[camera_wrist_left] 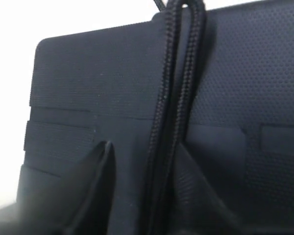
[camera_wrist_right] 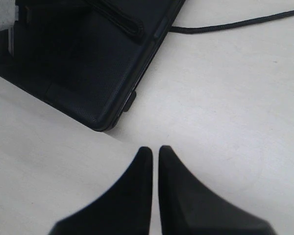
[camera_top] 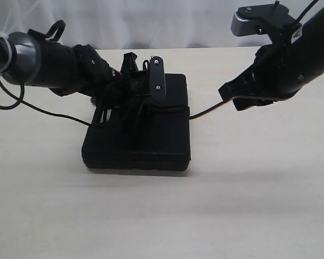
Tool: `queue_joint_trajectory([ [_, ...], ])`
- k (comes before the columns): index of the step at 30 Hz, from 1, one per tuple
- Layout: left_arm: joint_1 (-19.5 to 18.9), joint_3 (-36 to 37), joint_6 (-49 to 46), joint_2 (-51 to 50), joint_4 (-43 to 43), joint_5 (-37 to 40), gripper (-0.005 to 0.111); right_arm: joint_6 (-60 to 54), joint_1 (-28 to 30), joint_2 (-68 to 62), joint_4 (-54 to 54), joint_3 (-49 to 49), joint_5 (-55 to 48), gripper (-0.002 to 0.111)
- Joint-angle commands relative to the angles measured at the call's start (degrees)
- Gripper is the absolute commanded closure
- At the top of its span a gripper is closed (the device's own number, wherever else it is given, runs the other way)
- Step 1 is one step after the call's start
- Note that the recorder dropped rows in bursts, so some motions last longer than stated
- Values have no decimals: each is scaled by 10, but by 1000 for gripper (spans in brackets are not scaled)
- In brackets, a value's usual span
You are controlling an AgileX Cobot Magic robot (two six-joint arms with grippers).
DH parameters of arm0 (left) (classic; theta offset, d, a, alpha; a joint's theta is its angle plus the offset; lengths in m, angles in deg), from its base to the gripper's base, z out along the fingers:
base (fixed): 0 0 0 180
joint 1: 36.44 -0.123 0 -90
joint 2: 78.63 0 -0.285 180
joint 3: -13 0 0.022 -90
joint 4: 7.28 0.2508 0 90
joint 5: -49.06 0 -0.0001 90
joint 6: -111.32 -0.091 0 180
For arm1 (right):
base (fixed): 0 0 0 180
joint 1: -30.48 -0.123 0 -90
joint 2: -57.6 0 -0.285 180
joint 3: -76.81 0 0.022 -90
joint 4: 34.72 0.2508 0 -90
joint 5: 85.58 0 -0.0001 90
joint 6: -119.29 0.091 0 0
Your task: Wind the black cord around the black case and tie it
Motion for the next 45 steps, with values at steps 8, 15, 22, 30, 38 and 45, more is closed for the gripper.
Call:
queue_joint_trajectory([
  [8,0,1,52,-8,-2,-19,107,0,-1,5,-1,3,-2,104],
  [15,1,1,130,18,-2,-130,107,0,-1,5,-4,3,6,104],
  [22,1,1,136,22,16,-105,107,0,-1,5,-4,3,8,104],
  [30,-7,-39,246,27,38,53,98,0,-1,5,-3,3,7,104],
  [38,-11,-136,228,18,-16,222,73,0,-1,5,-3,3,6,104],
  [45,1,-138,183,-30,-16,115,67,0,-1,5,-3,3,4,104],
])
